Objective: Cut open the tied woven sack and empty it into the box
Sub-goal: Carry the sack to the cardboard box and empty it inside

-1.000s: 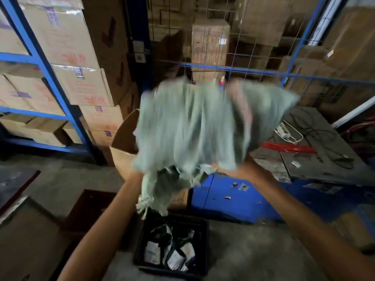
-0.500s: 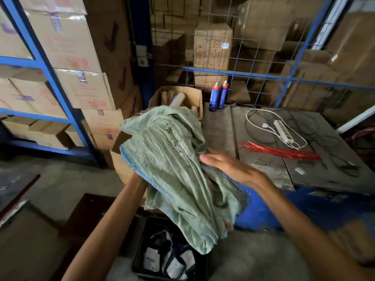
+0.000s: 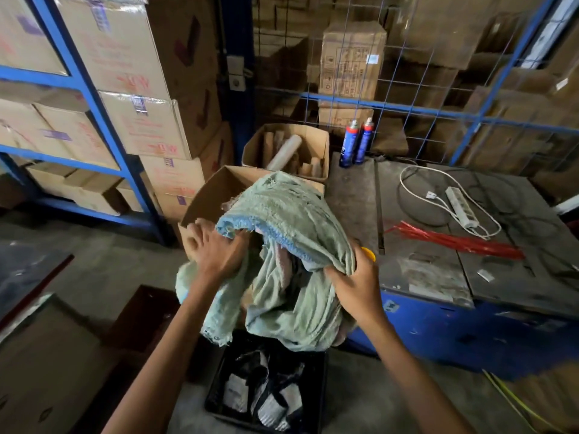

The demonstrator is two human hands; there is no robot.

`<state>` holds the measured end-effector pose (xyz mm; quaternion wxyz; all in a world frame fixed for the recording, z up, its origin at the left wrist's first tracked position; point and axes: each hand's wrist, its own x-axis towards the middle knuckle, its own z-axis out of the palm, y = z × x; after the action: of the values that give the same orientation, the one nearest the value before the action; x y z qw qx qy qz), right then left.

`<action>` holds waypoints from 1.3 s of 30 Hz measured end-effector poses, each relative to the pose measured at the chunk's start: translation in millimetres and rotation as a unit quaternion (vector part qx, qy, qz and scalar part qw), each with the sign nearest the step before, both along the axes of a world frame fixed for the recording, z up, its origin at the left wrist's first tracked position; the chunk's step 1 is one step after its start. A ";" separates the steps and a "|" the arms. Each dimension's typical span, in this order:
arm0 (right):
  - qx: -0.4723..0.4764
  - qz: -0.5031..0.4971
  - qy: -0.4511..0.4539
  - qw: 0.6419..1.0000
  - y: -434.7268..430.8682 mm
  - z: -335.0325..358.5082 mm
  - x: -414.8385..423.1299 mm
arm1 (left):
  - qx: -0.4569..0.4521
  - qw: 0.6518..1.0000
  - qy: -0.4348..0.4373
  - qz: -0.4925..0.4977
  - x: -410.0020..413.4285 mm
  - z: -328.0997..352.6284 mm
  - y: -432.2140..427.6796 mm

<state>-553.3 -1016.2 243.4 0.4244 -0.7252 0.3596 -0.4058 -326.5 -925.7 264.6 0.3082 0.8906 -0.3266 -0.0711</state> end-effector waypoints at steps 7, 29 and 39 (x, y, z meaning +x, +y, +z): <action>0.229 -0.007 -0.078 0.970 -9.4 -7.8 34.8 | -0.198 0.789 0.555 -0.174 -28.1 -2.1 14.5; 0.201 0.369 0.093 0.903 83.6 -98.7 227.8 | -0.389 0.792 0.431 0.189 76.7 -138.0 120.0; 0.218 0.371 0.139 0.892 124.7 -218.1 417.5 | -0.373 0.791 0.411 0.258 258.3 -264.7 169.4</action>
<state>-135.8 -891.5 25.3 0.6372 -0.7441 0.1993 -0.0258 -68.2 -756.4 -0.2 0.7282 0.6449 0.0718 -0.2205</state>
